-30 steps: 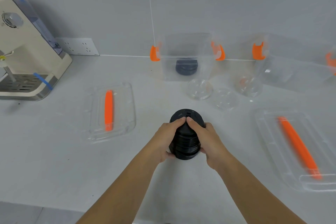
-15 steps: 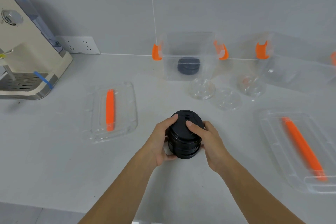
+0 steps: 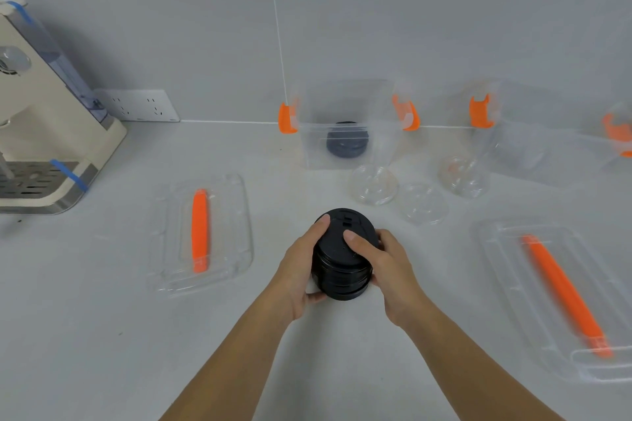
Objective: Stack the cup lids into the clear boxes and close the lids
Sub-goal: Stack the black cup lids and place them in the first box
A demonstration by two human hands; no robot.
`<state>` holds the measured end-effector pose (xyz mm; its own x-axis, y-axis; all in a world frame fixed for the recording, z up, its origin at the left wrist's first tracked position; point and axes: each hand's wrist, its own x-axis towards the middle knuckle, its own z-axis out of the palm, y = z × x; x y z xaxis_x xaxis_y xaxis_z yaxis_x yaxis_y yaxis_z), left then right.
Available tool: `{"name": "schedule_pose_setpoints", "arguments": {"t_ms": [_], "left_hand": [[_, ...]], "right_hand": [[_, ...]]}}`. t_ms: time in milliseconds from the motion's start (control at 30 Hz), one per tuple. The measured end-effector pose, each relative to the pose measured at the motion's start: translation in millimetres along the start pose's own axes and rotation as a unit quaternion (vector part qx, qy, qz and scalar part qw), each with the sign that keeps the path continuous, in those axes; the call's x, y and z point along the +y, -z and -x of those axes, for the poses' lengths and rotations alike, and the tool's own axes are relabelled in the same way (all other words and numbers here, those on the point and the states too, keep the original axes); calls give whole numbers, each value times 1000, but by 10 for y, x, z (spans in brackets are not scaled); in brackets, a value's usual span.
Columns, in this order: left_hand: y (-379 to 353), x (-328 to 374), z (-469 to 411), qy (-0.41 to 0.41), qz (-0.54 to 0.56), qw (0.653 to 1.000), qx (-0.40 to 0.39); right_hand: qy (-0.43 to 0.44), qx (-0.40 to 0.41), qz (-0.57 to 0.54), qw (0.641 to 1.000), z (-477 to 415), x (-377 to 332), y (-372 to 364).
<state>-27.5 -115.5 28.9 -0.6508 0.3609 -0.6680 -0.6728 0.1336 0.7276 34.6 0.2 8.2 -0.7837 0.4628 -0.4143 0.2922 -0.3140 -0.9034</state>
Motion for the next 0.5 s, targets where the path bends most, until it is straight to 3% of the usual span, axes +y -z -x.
{"name": "schedule_pose_setpoints", "arguments": {"t_ms": [500], "left_hand": [[-224, 924, -91, -130, -45, 990, -24]], "right_hand": [[108, -35, 5, 994, -395, -983, -7]]}}
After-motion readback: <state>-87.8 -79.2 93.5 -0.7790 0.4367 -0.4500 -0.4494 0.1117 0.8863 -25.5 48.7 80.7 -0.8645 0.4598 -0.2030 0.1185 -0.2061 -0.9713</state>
